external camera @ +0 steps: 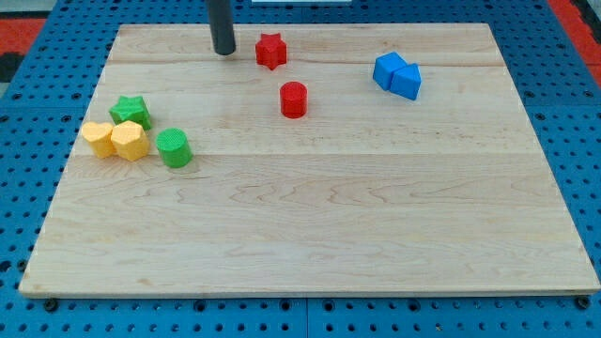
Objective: Slide the green star and the red circle right a bit
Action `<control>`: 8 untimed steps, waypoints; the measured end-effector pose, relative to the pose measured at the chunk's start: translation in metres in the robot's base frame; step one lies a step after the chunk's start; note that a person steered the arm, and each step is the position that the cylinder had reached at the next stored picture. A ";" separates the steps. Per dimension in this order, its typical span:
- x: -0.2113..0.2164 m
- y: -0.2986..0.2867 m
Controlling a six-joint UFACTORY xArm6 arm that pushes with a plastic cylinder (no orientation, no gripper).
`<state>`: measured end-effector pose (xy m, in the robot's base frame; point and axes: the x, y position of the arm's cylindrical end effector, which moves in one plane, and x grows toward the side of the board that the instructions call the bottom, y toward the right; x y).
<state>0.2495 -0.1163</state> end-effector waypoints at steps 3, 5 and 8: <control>0.001 -0.028; 0.096 -0.141; 0.119 -0.070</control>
<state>0.3687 -0.1861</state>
